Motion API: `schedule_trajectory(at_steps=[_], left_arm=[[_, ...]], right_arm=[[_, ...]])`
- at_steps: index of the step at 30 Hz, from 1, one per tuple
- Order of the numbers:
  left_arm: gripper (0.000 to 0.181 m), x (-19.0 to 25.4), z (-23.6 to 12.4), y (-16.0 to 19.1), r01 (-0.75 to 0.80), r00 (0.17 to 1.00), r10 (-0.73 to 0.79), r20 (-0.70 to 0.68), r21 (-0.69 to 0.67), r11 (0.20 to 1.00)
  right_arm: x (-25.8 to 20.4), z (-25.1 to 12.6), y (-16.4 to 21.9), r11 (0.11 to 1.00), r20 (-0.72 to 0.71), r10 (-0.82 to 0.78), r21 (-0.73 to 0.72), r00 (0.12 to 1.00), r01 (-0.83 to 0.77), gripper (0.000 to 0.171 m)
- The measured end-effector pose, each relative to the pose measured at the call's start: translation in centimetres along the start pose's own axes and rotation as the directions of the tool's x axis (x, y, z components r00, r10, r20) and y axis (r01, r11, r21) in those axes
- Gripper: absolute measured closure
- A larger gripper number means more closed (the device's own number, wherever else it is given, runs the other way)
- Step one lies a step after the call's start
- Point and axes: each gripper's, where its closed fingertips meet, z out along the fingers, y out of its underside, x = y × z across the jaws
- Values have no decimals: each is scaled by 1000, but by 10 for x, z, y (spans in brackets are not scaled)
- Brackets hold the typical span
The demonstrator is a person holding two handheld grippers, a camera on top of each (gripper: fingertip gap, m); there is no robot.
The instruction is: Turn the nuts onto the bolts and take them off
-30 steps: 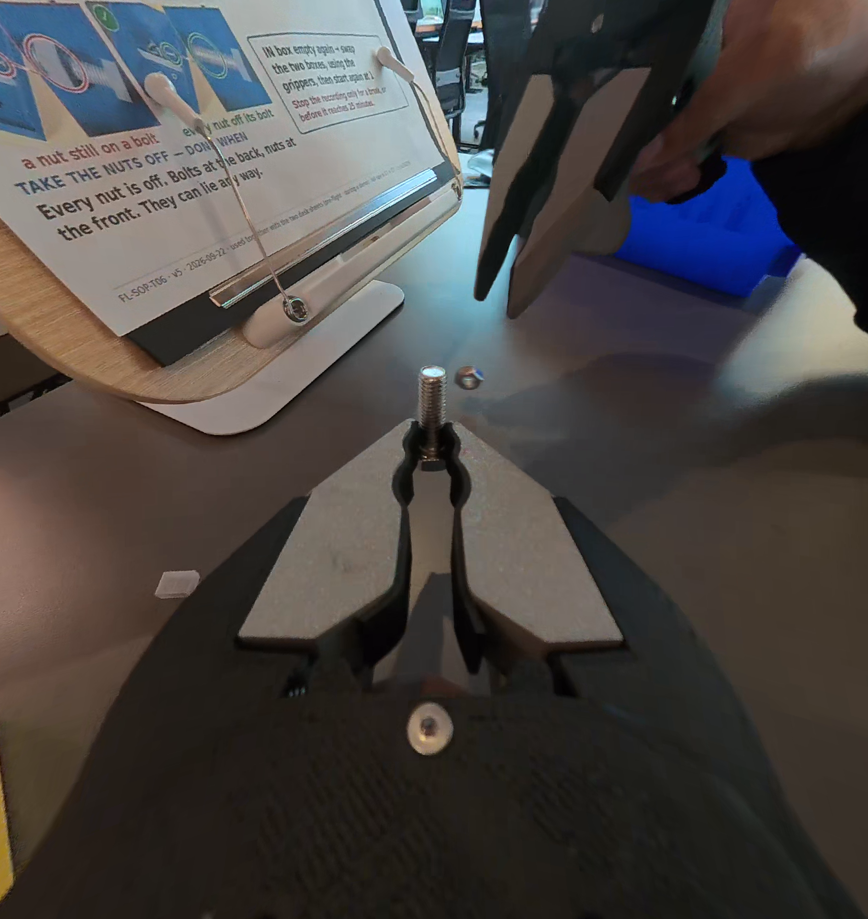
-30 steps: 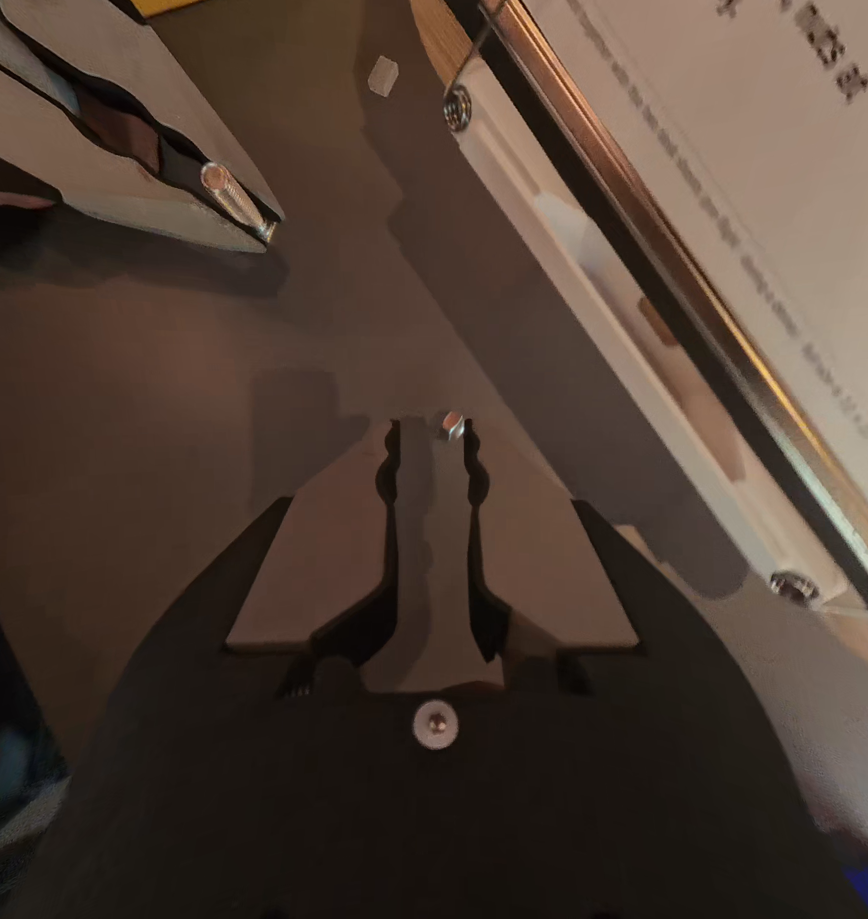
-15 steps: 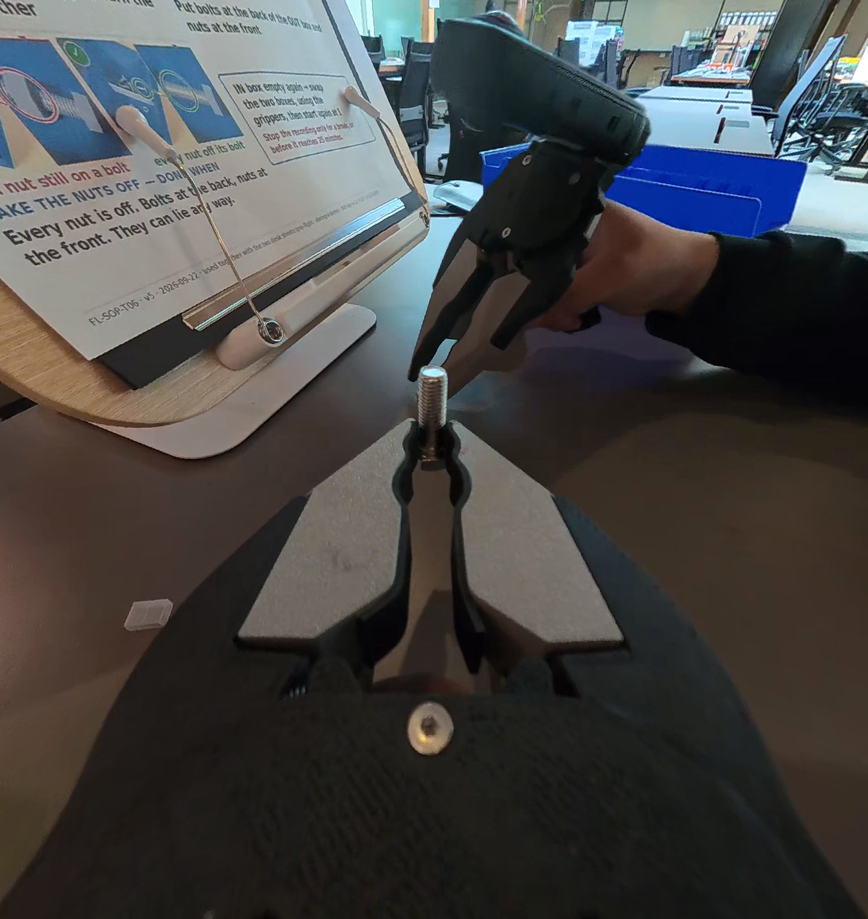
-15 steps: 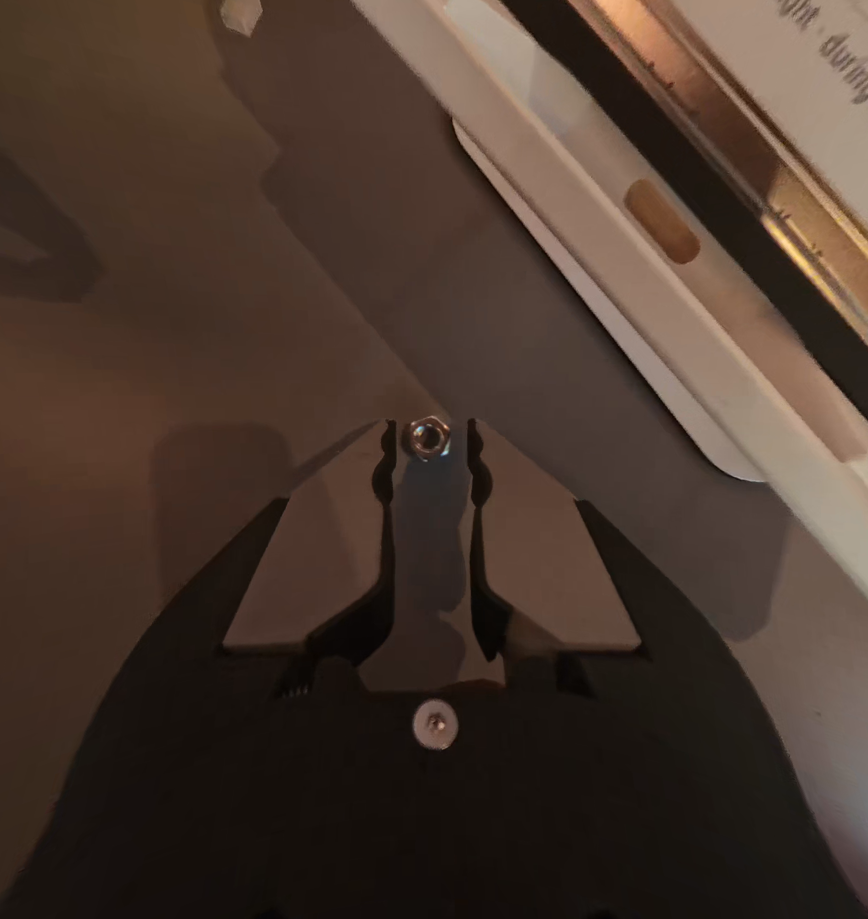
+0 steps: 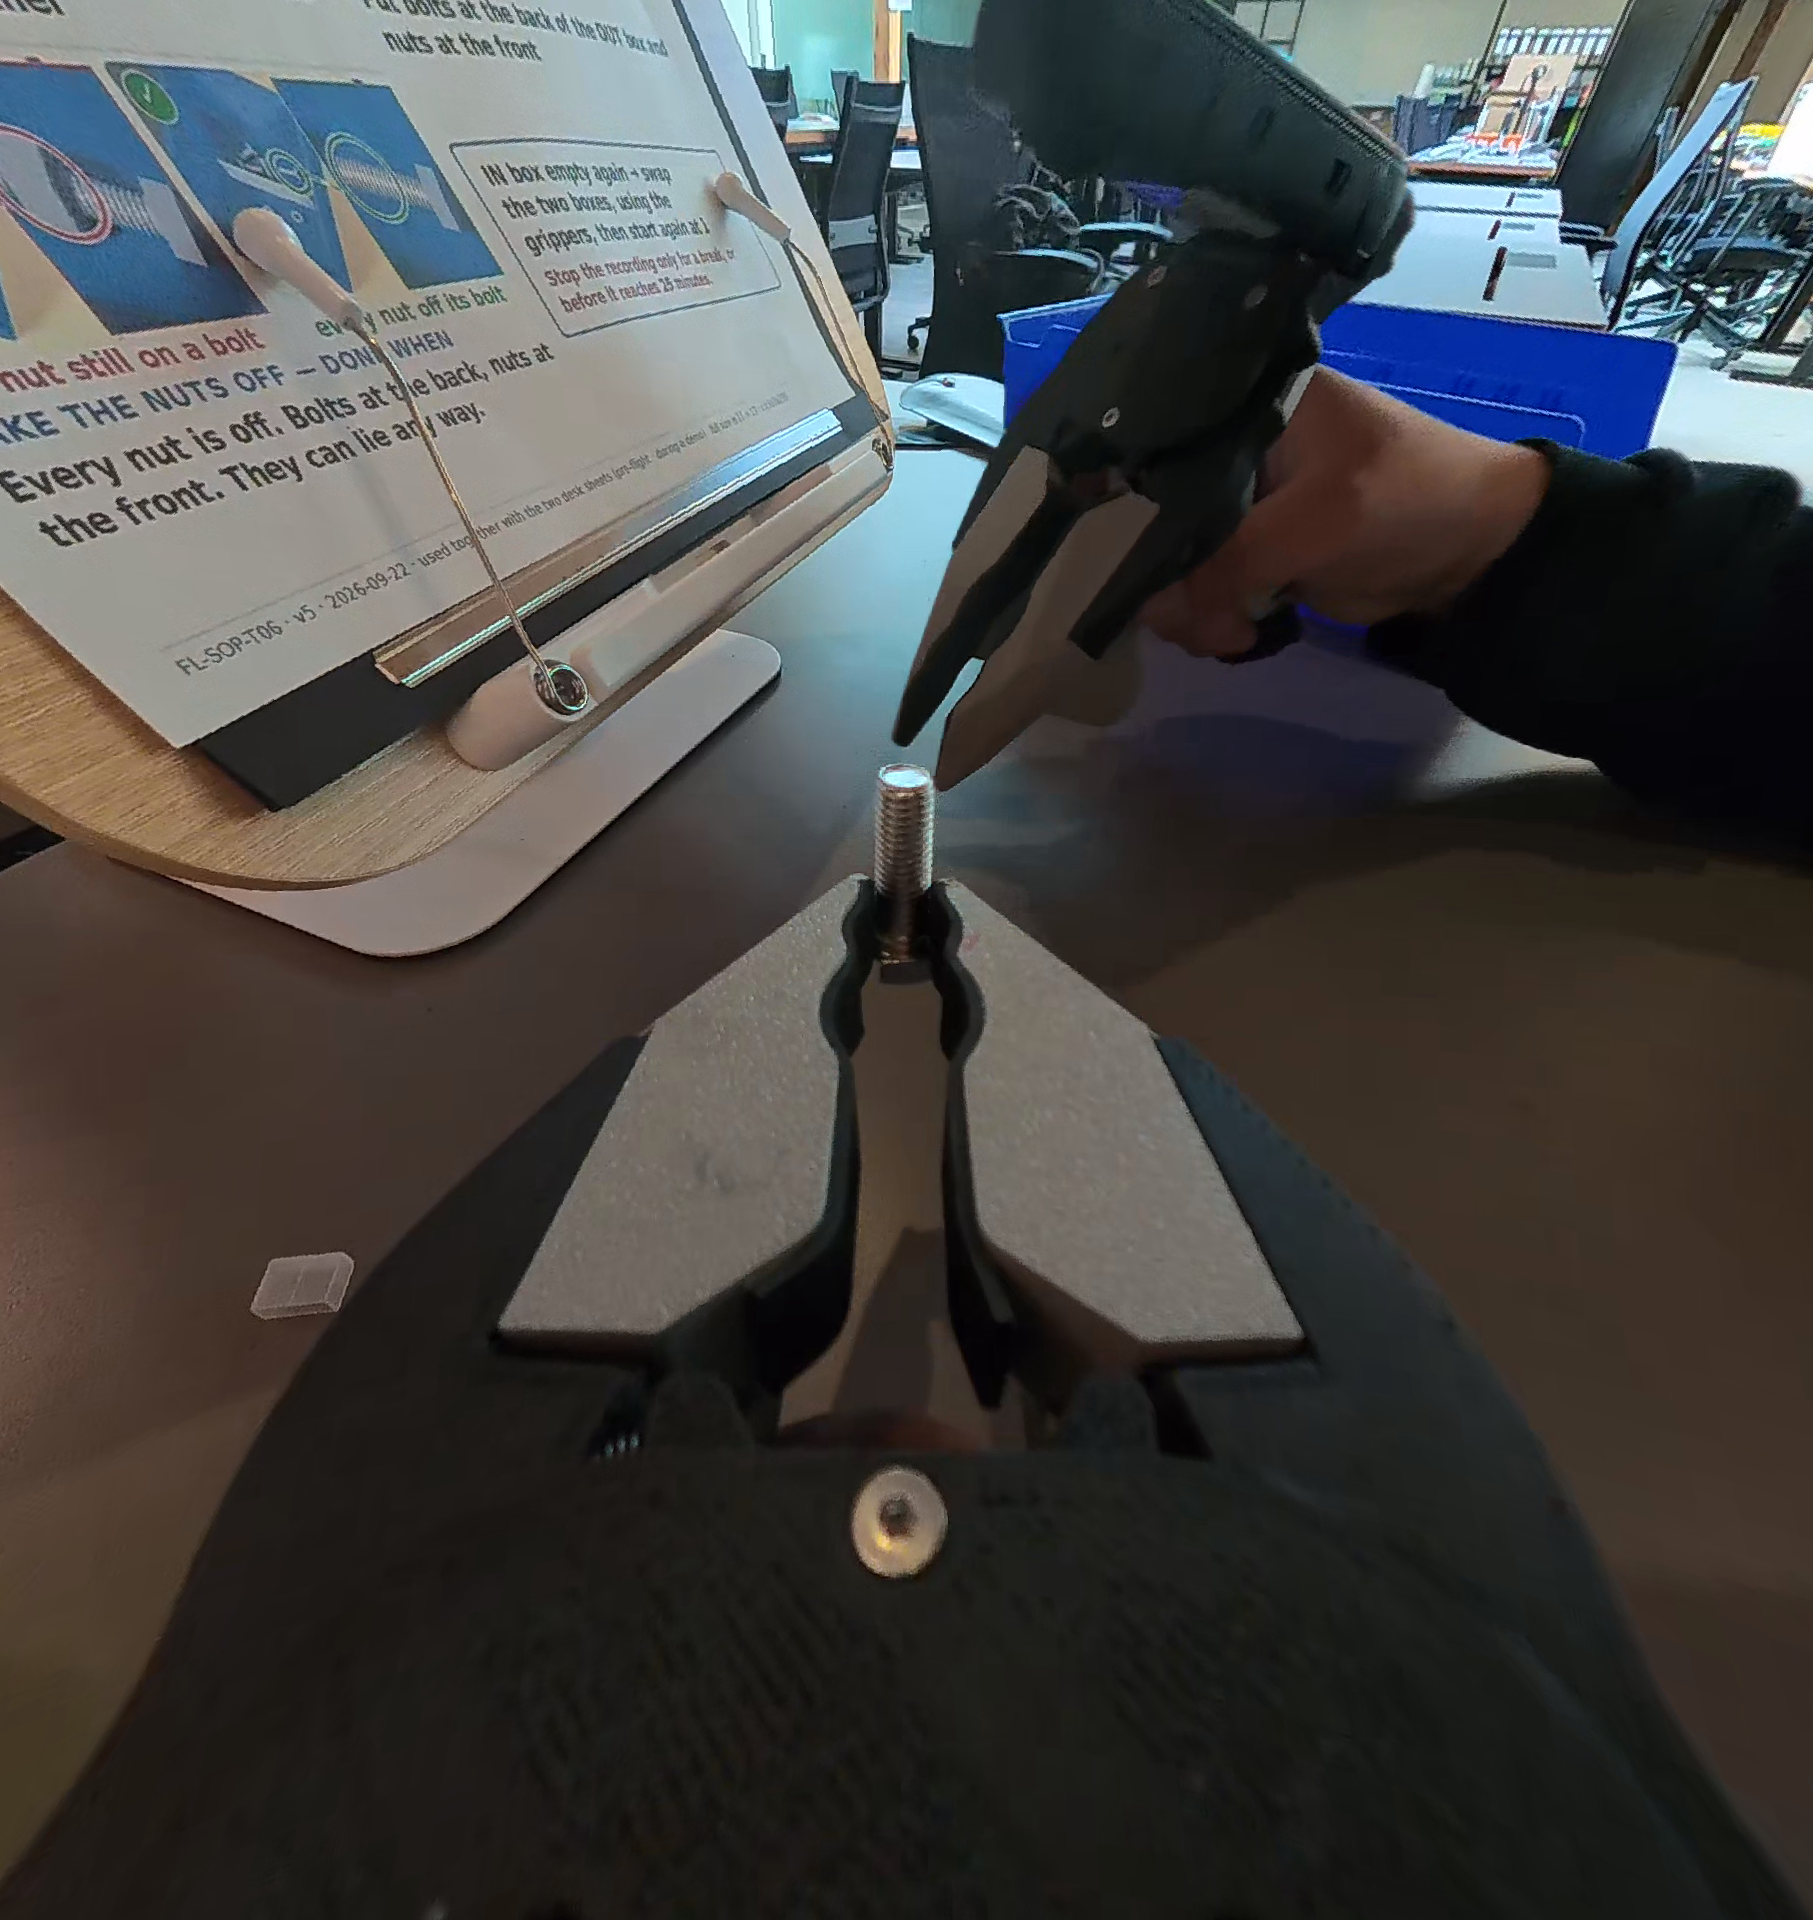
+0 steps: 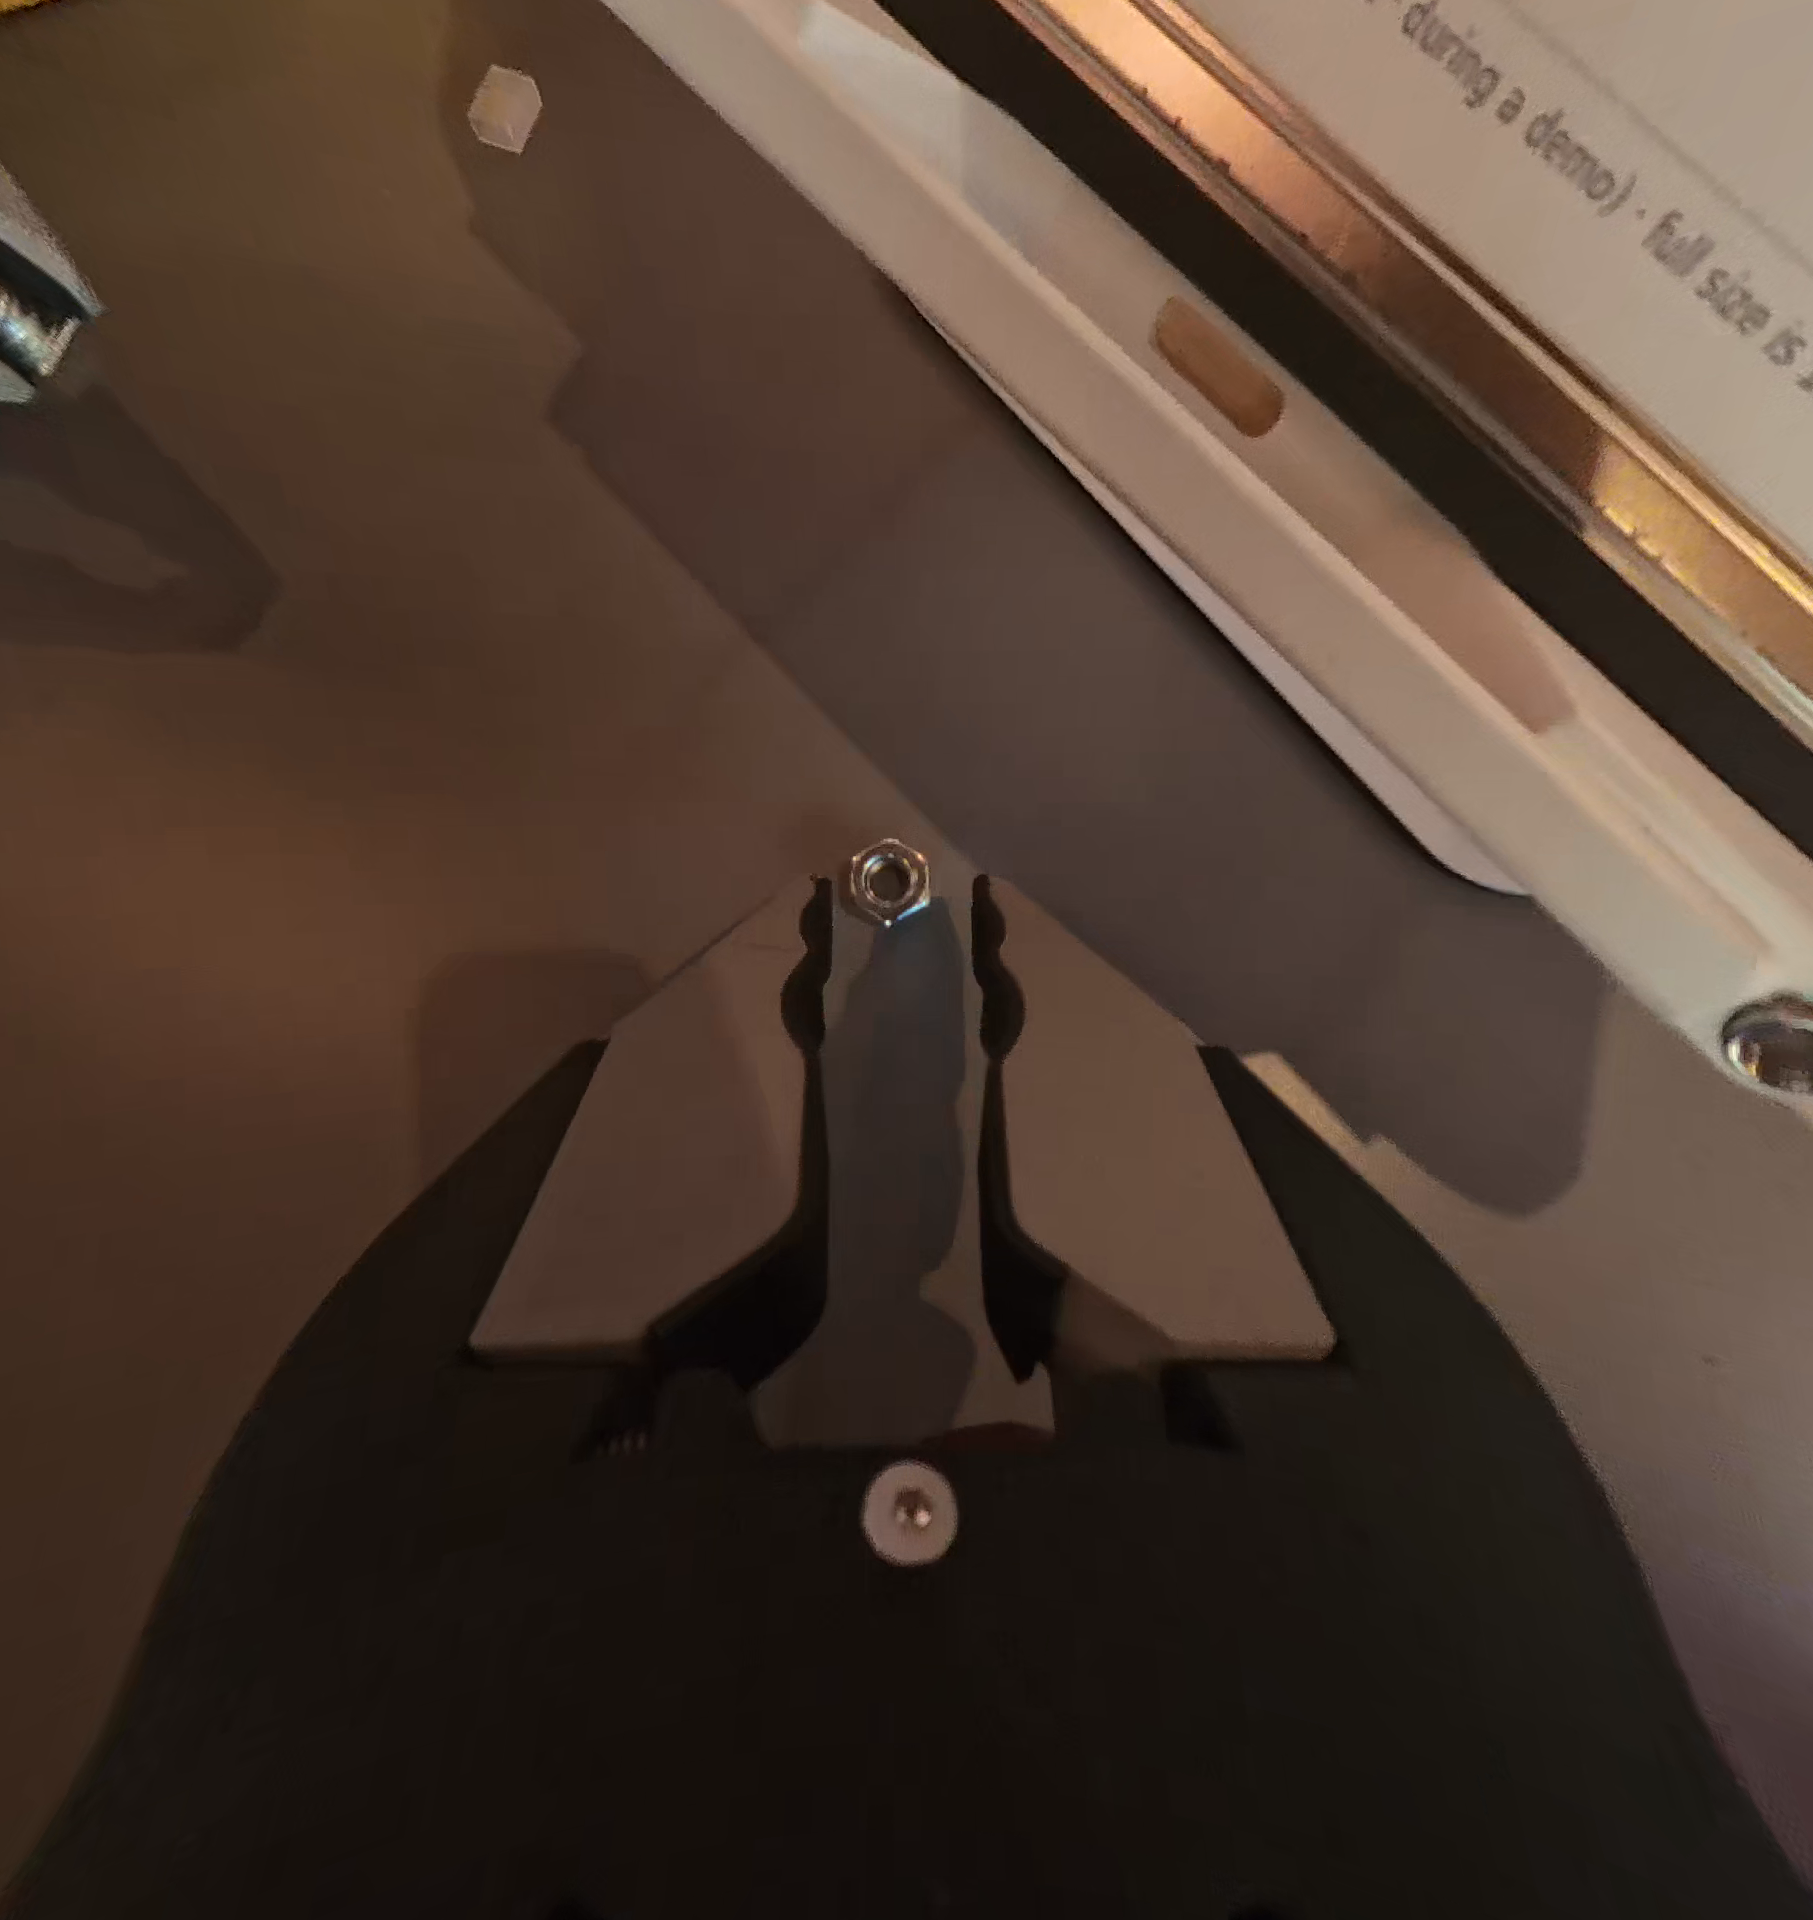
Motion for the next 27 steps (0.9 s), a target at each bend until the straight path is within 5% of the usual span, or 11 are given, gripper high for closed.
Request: schedule_trajectory(at_steps=[13, 22, 27], left_arm=[[174, 4, 1, 0, -11, 1000, 11, -18, 2, 1000], [174, 5, 2, 0, -9, 1000, 8, -25, -3, 1000], [174, 6, 2, -1, -19, 1000, 19, -22, 6, 1000]], right_arm=[[-4, 15, 8, 990, -8, -137, -24, 991, 137, 142], [-2, 19, 7, 987, 59, -160, 8, 985, 160, 157], [-33, -8, -37, 982, 172, -153, 140, 973, 130, 157]])
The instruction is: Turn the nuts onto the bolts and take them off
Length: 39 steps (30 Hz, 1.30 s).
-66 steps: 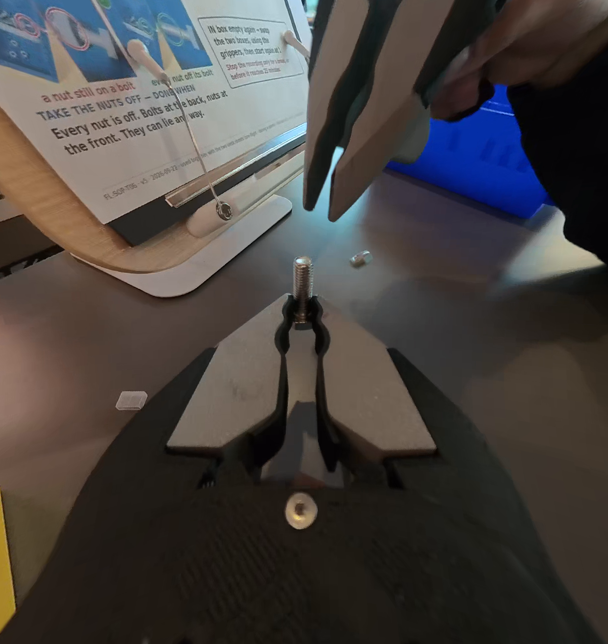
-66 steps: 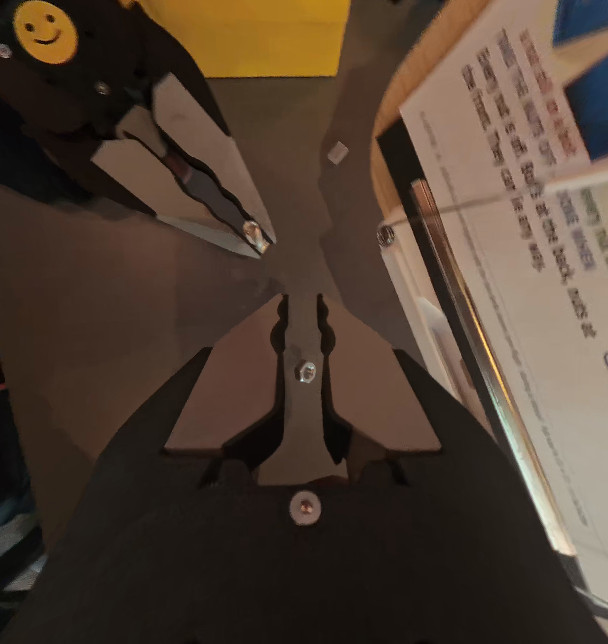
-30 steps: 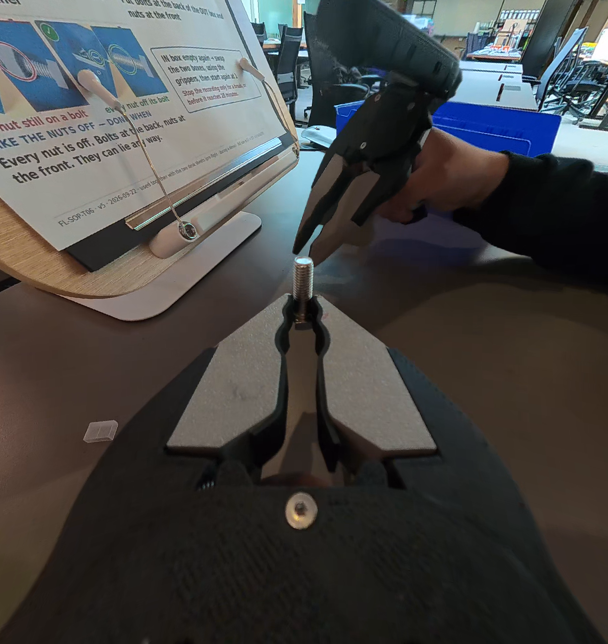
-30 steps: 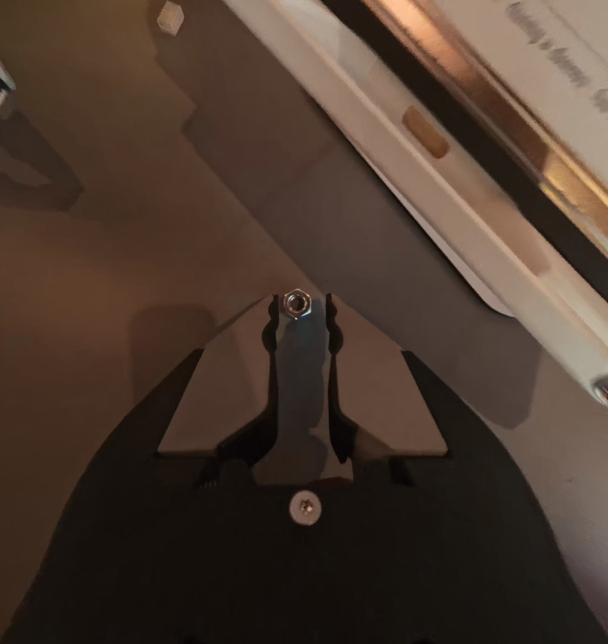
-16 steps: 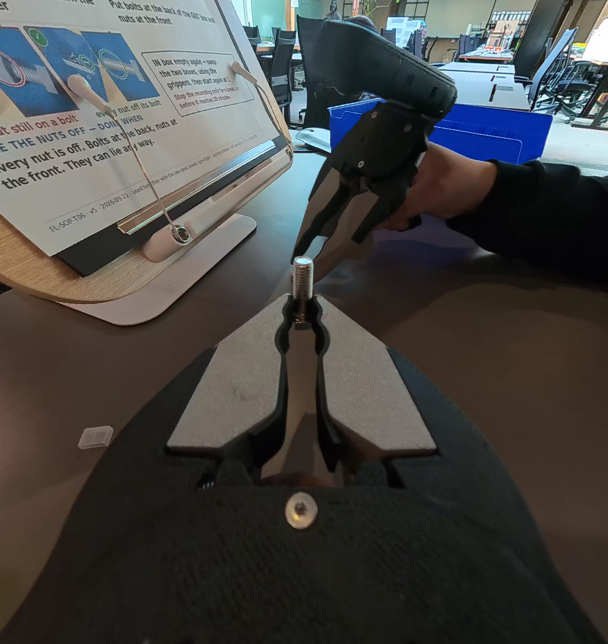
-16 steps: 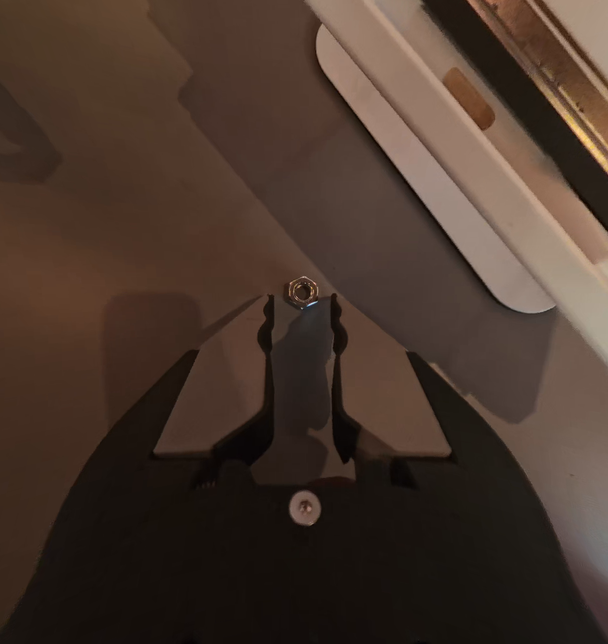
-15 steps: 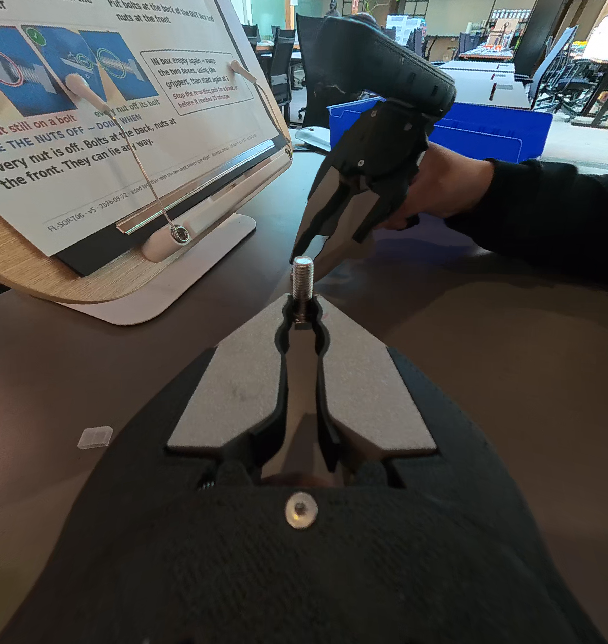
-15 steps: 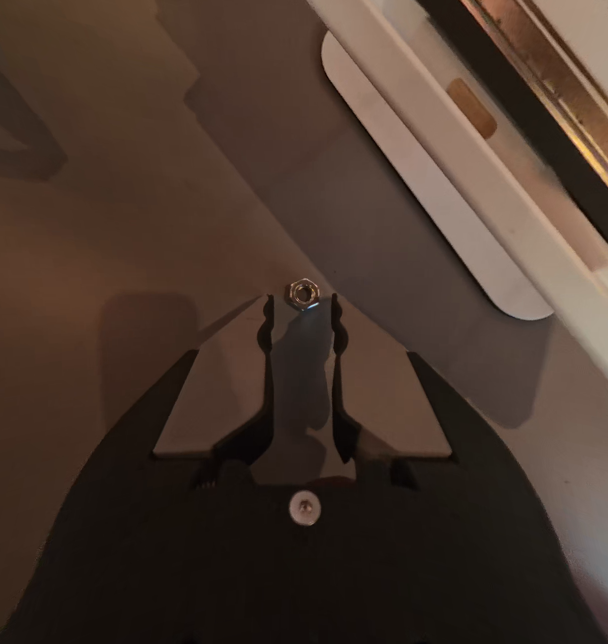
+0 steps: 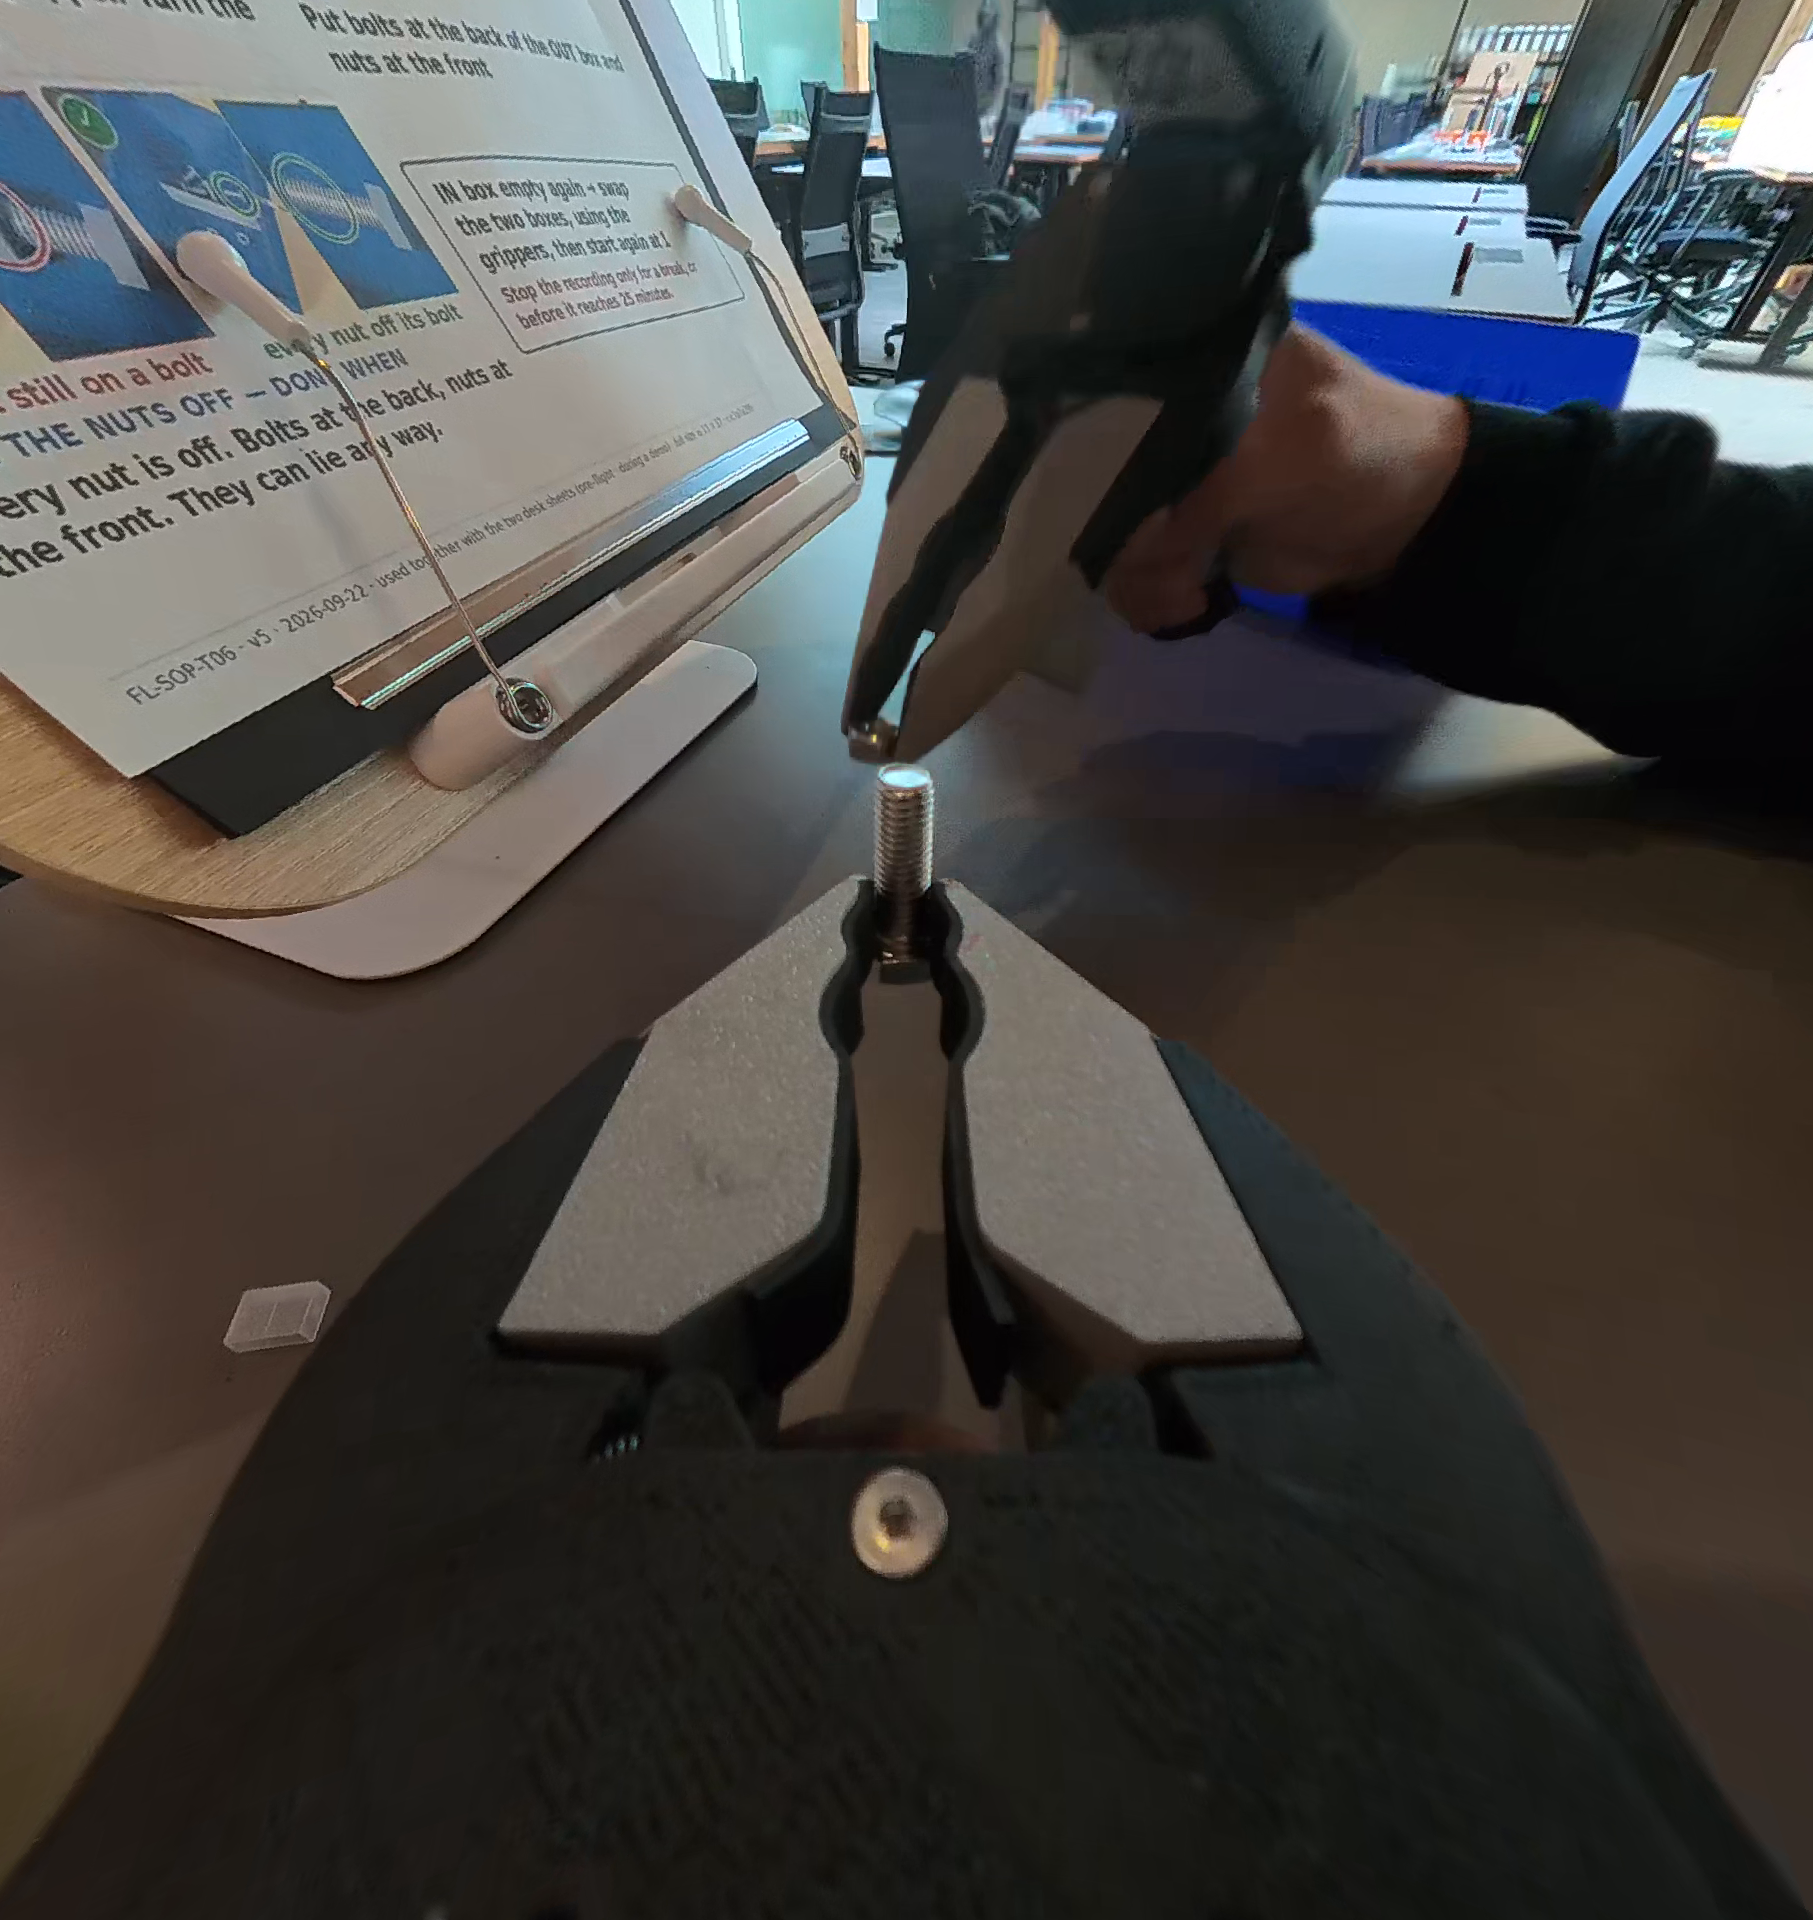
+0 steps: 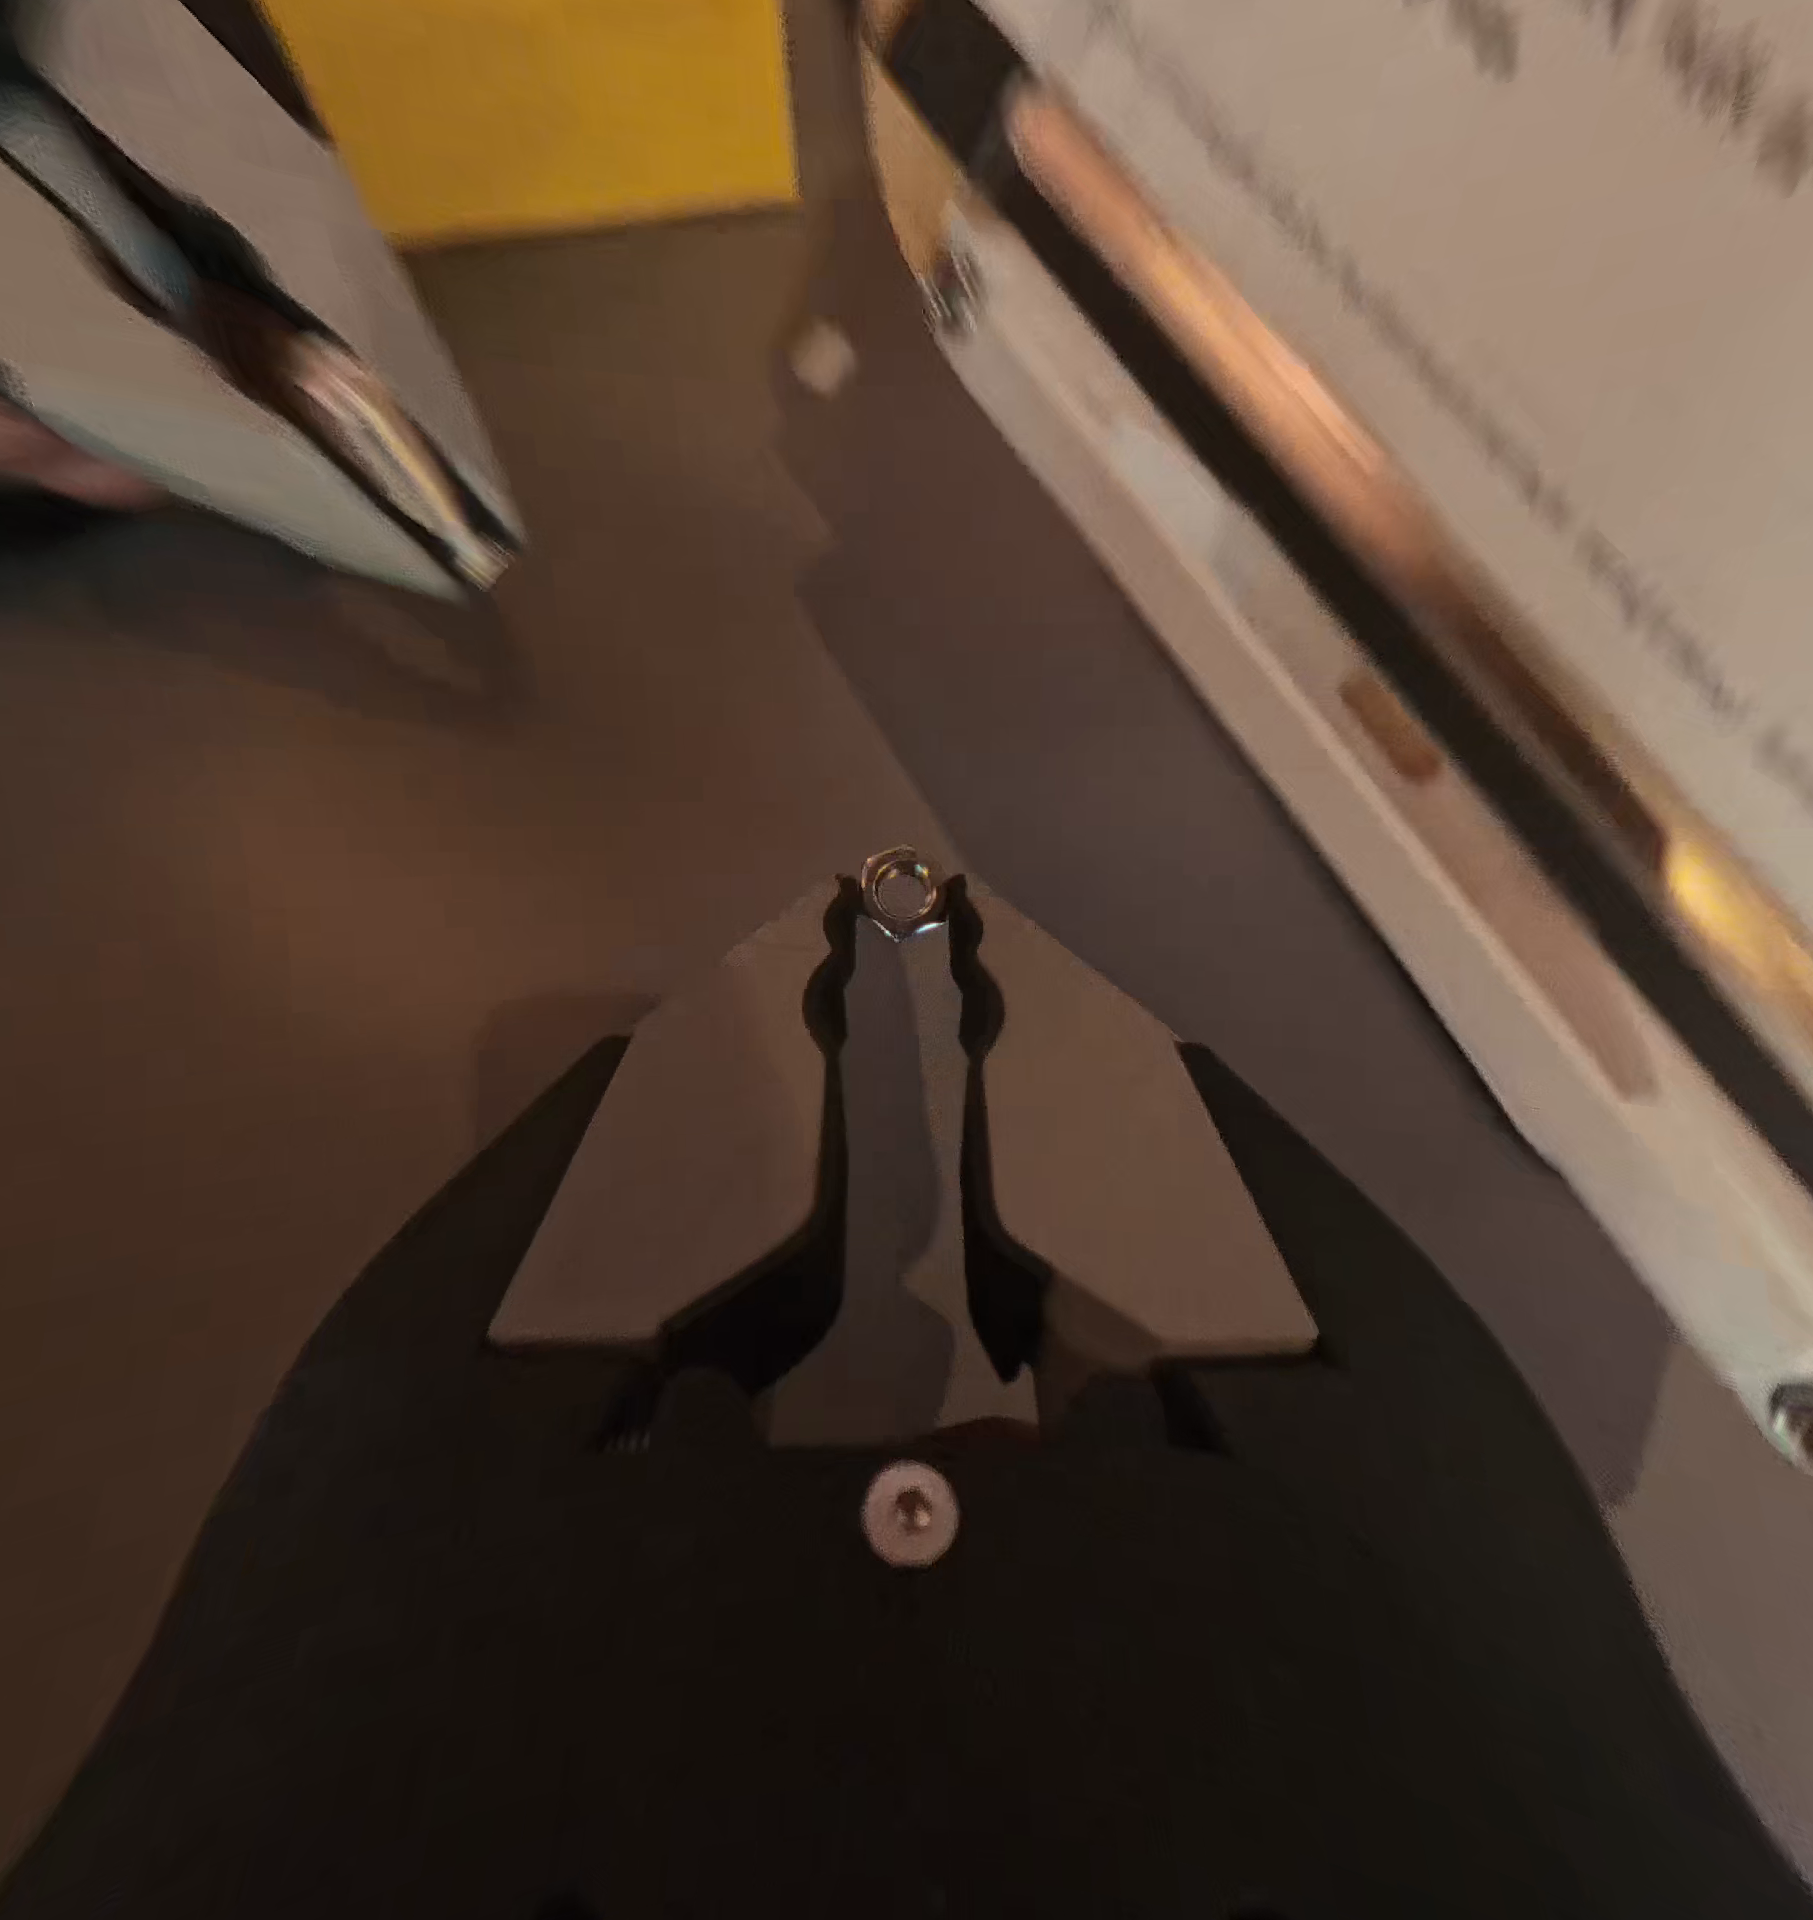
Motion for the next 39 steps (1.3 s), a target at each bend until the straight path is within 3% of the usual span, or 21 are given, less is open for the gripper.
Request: schedule_trajectory(at_steps=[8, 11, 39], left_arm=[[174, -2, -1, -3, -7, 1000, 6, 19, 18, 1000], [174, -5, -2, -4, 6, 1000, -7, 27, 28, 1000], [175, -2, 2, -5, -5, 999, 4, 39, 26, 1000]], right_arm=[[-64, -13, -85, 984, 189, -176, 66, 966, 167, 158], [-68, -2, -82, 980, 208, -195, -6, 958, 201, 157], [-79, 3, -80, 973, 225, -204, -61, 953, 223, 157]])
